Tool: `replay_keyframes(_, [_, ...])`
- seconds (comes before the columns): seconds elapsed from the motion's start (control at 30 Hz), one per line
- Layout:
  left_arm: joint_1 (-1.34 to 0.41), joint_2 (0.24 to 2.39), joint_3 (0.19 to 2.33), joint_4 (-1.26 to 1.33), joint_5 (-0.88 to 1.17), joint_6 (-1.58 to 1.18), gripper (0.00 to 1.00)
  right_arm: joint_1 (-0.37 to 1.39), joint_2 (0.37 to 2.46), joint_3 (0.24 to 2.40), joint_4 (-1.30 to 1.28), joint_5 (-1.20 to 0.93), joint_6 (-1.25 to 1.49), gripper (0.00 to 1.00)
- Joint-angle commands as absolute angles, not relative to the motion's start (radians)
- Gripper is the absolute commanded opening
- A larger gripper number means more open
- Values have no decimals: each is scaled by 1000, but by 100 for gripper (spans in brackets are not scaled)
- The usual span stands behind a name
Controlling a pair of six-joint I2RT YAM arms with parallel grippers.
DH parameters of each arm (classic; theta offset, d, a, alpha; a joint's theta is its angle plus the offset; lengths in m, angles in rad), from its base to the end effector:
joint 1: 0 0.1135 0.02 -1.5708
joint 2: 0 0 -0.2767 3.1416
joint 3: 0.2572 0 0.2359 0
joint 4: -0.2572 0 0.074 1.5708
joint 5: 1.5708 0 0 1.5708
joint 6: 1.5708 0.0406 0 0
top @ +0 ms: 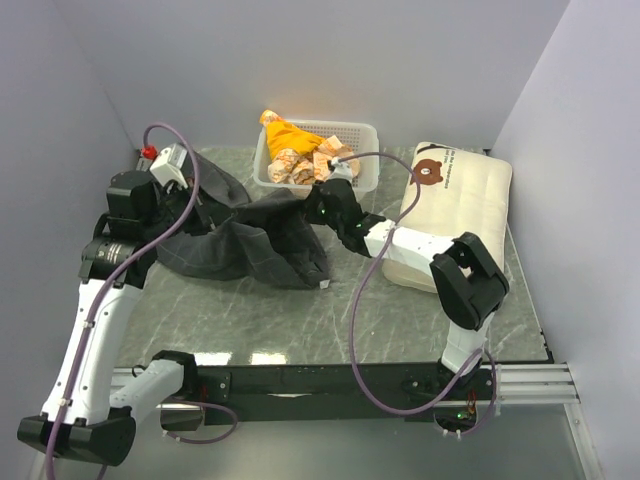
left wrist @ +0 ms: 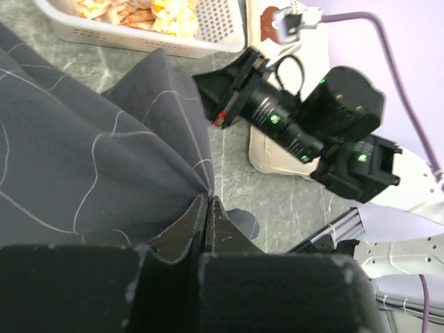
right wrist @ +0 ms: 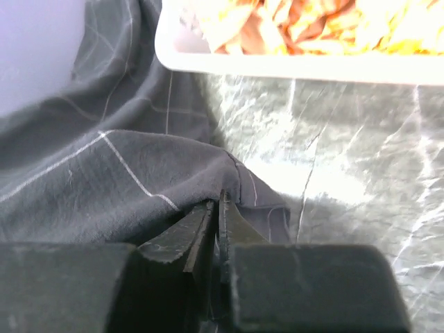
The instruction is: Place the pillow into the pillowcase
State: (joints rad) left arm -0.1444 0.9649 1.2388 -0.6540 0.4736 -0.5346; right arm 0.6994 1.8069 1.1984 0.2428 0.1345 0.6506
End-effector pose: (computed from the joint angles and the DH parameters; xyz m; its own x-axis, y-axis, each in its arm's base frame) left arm 0.1637 -0.0425 0.4196 -0.5947 -0.3717 -0.7128 0.2838 0.7325 -0.6187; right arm 0.3195 0.2616 0.2605 -0.5461 0.3249 -0.7721 -0.2656 0.8070 0.5275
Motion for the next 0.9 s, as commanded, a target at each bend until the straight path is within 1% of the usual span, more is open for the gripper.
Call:
replay_keyframes(0.0, [-109, 925, 1241, -675, 424, -497, 1, 695, 1769, 1275, 93, 254, 591, 4])
replay_keyframes(0.07, [-86, 922, 1247, -687, 382, -512, 1, 693, 1734, 1293, 8, 332, 569, 1])
replay_keyframes(0.1, [-77, 920, 1250, -687, 368, -520, 1, 695, 1698, 1305, -111, 357, 540, 0])
replay_keyframes(0.13, [-57, 919, 1249, -683, 359, -535, 1, 695, 1678, 1321, -174, 382, 526, 0])
replay_keyframes(0.17, [-48, 919, 1247, -675, 362, -543, 1, 696, 1658, 1348, -239, 453, 506, 0])
replay_keyframes(0.2, [-40, 925, 1243, -663, 364, -548, 3, 699, 1605, 1351, -332, 480, 497, 0])
replay_keyframes(0.33, [-28, 943, 1186, -620, 370, -568, 8, 699, 1516, 1350, -417, 534, 446, 5])
replay_keyframes(0.37, [-28, 948, 1161, -600, 380, -575, 10, 701, 1522, 1361, -425, 541, 428, 7])
replay_keyframes(0.4, [-29, 957, 1102, -548, 394, -586, 11, 698, 1560, 1371, -429, 525, 422, 11])
replay_keyframes(0.47, [-28, 971, 1034, -488, 438, -620, 13, 693, 1627, 1445, -462, 517, 417, 11])
replay_keyframes(0.5, [-28, 991, 966, -453, 446, -630, 14, 689, 1693, 1462, -459, 512, 414, 13])
replay_keyframes(0.6, [-31, 1058, 859, -339, 462, -670, 12, 654, 1810, 1500, -443, 433, 417, 16])
replay_keyframes(0.63, [-34, 1078, 847, -310, 463, -673, 12, 632, 1836, 1523, -442, 410, 416, 19])
replay_keyframes(0.67, [-32, 1094, 835, -295, 469, -675, 16, 624, 1854, 1532, -443, 394, 408, 30])
replay_keyframes(0.7, [-38, 1106, 818, -284, 488, -676, 23, 620, 1870, 1531, -431, 382, 400, 38])
replay_keyframes(0.73, [-47, 1103, 815, -275, 488, -669, 42, 614, 1867, 1520, -430, 368, 397, 46])
replay_keyframes(0.77, [-61, 1094, 822, -273, 476, -660, 51, 612, 1841, 1510, -426, 370, 397, 63])
replay_keyframes(0.83, [-130, 1065, 847, -297, 396, -627, 71, 611, 1786, 1441, -400, 390, 403, 76])
replay_keyframes(0.87, [-158, 1057, 868, -311, 376, -621, 75, 601, 1723, 1418, -394, 387, 419, 85])
